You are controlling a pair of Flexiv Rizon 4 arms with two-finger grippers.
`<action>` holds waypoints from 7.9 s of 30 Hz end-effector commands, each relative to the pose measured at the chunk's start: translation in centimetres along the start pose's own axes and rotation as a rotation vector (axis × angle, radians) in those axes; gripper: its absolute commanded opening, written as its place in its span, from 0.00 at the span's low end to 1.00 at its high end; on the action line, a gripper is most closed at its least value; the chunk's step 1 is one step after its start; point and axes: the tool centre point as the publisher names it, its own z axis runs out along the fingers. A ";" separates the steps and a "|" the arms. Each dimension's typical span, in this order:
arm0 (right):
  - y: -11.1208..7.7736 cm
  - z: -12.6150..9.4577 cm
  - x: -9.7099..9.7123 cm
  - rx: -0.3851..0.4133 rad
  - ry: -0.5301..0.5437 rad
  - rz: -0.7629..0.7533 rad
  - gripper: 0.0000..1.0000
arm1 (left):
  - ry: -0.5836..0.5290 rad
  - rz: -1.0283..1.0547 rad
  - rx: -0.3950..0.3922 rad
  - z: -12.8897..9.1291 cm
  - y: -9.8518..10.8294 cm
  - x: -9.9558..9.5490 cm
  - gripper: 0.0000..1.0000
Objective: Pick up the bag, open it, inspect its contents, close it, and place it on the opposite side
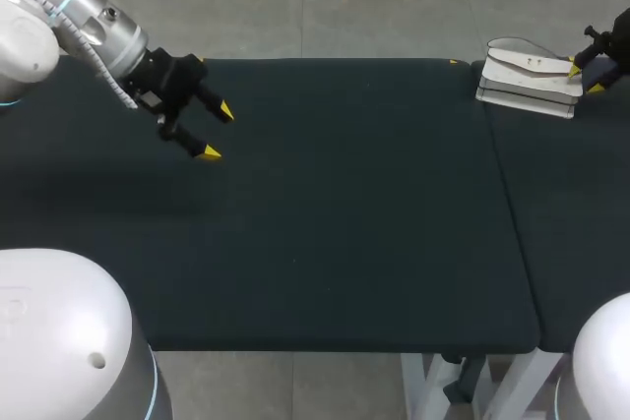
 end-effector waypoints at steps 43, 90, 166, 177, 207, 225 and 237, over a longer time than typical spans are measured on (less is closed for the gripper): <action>-5.0 3.3 6.0 0.250 0.177 -0.194 0.00 | -0.001 0.001 0.003 0.1 0.1 0.0 1.00; -15.5 6.6 12.5 0.215 0.210 -0.315 0.00 | -0.001 0.001 0.003 0.1 0.1 0.0 1.00; -39.7 13.0 28.4 0.184 0.327 -0.289 1.00 | -0.001 0.001 0.003 0.1 0.1 0.0 1.00; -38.4 5.6 29.6 0.096 0.189 -0.617 1.00 | -0.001 0.001 0.003 0.1 0.1 0.0 1.00; -39.4 -0.1 32.9 0.041 -0.355 -1.596 1.00 | -0.001 0.001 0.003 0.1 0.1 0.0 1.00; -45.0 3.4 32.8 -0.152 -0.391 -1.840 1.00 | -0.026 0.240 0.055 1.9 -1.6 0.1 1.00; -47.5 8.6 32.5 -0.165 -0.599 -1.914 1.00 | -0.097 0.365 0.069 2.4 -2.6 0.5 1.00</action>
